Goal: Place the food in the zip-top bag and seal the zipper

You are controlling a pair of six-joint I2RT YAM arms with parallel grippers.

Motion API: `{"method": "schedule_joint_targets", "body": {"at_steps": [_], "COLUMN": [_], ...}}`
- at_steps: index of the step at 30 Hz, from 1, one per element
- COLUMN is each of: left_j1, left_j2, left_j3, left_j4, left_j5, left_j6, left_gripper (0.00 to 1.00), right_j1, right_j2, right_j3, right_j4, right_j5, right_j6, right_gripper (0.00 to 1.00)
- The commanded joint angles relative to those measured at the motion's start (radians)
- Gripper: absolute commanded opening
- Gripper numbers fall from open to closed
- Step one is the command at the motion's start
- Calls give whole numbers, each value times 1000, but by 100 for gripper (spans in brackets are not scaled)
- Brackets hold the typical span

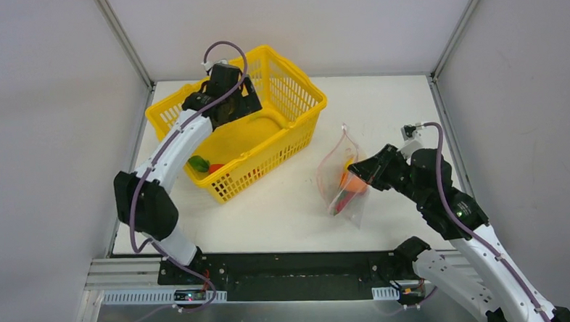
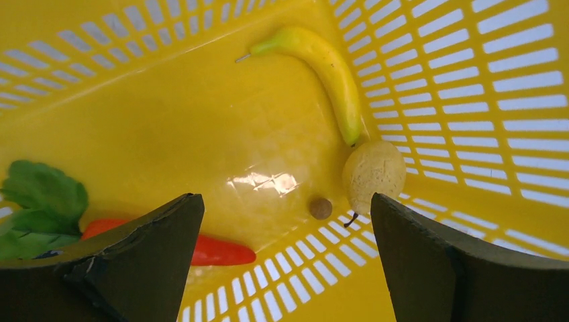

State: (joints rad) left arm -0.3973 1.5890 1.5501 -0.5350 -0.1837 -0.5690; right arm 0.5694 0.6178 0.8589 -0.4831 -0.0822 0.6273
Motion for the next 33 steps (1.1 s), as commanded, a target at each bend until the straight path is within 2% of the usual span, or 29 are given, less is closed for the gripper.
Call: {"method": "schedule_joint_targets", "body": {"at_steps": [1,6,9,18,25,33], "left_j1": [0,-12,-32,-63,-95,-113], "left_j2": [118,318,386,380,419,487], "left_j3": [113,259,283,64,68,113], "left_j4": [22,21,41,306,296,214], "left_j5": [33,230,333,490,497,412], "left_j6": [-140,-82,-22,37,79,109], "left_gripper": [99,96,96,94,92,92], "right_j1": [2,1,1,0,1,1], "right_j2": [2,4,5,33,30,27], "right_j3": [13,8,10,12,17,21], "right_j4": [26,23,20,21,21,11], "right_j5": [19,28,36,26,13,10], "right_j6": [-24,-35,-42,-44,-33,-31], "right_gripper": [9,9,9,10,10,10]}}
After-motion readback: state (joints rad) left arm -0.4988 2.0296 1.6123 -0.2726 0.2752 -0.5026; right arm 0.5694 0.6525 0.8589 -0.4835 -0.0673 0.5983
